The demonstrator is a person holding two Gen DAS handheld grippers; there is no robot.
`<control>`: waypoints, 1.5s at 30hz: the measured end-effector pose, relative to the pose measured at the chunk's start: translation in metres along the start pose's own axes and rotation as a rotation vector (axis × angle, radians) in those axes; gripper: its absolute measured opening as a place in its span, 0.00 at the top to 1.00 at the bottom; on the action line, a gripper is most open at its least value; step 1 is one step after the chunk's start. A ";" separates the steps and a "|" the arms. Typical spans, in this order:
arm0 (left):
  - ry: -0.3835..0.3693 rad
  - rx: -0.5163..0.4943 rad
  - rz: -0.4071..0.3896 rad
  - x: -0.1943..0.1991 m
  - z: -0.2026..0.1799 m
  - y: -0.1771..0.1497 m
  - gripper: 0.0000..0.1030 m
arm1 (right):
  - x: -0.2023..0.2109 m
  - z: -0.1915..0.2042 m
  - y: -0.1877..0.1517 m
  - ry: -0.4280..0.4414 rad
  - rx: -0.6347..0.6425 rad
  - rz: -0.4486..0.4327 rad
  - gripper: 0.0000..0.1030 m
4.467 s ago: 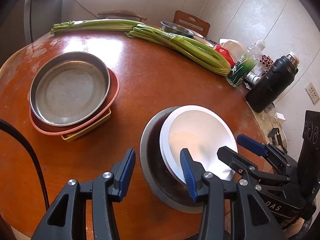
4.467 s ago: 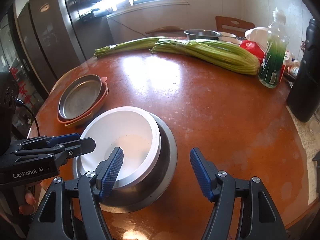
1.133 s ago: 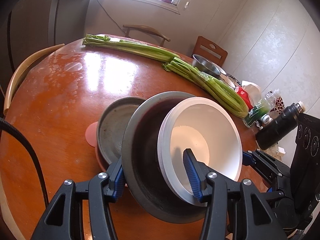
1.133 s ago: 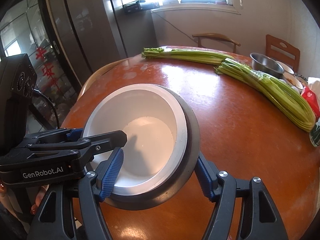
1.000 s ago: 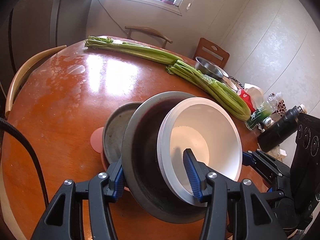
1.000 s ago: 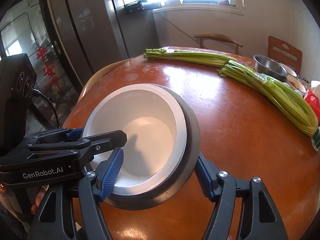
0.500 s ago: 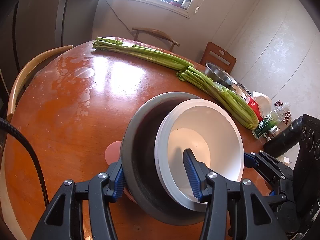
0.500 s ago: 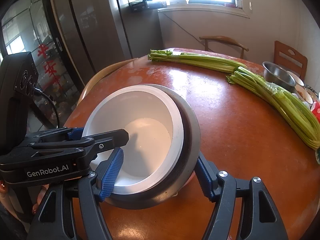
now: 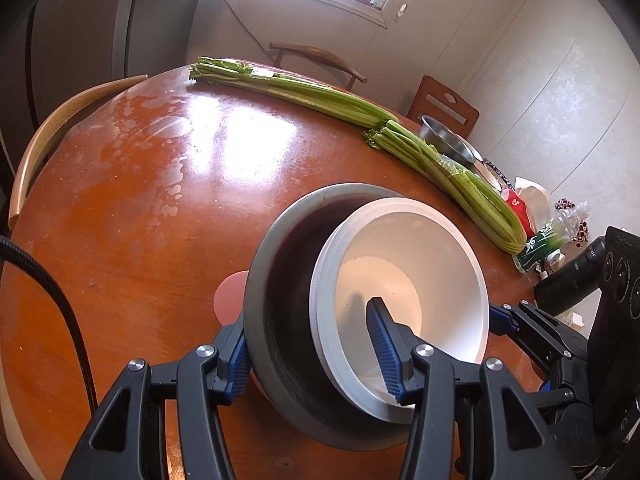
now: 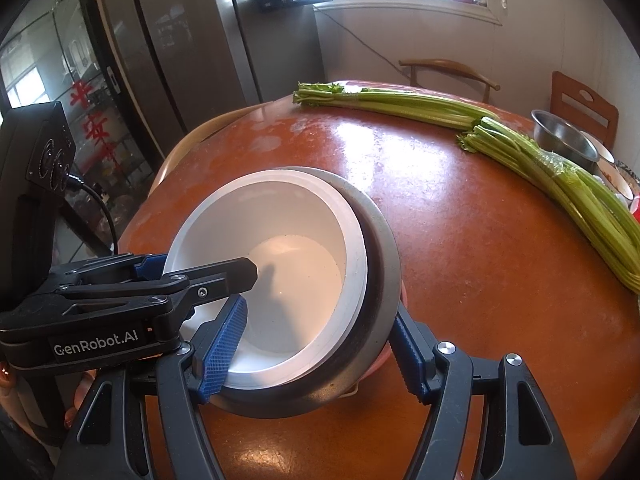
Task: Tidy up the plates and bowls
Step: 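Lower the steel bowl stack onto the steel plate on the pink dish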
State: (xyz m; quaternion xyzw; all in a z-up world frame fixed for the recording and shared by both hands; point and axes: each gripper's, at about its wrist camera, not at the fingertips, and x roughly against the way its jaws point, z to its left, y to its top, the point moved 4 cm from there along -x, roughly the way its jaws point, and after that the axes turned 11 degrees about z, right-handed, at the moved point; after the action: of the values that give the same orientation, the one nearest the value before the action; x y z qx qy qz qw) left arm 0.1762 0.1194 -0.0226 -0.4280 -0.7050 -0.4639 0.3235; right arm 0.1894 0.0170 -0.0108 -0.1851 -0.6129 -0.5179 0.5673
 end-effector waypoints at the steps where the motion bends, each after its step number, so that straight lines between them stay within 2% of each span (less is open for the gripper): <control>1: 0.001 0.000 0.000 -0.001 0.000 -0.001 0.49 | -0.001 0.000 -0.001 0.000 0.000 0.000 0.30; 31: 0.040 -0.020 0.004 -0.015 -0.003 -0.006 0.49 | -0.014 -0.005 -0.009 -0.032 0.008 0.028 0.30; 45: 0.039 -0.027 0.003 -0.016 -0.002 -0.008 0.49 | -0.012 -0.004 -0.013 -0.088 0.024 0.013 0.30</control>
State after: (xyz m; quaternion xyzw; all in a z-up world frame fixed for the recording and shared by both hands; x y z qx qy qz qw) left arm 0.1762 0.1111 -0.0389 -0.4241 -0.6917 -0.4811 0.3320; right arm 0.1846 0.0127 -0.0278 -0.2047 -0.6422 -0.4983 0.5453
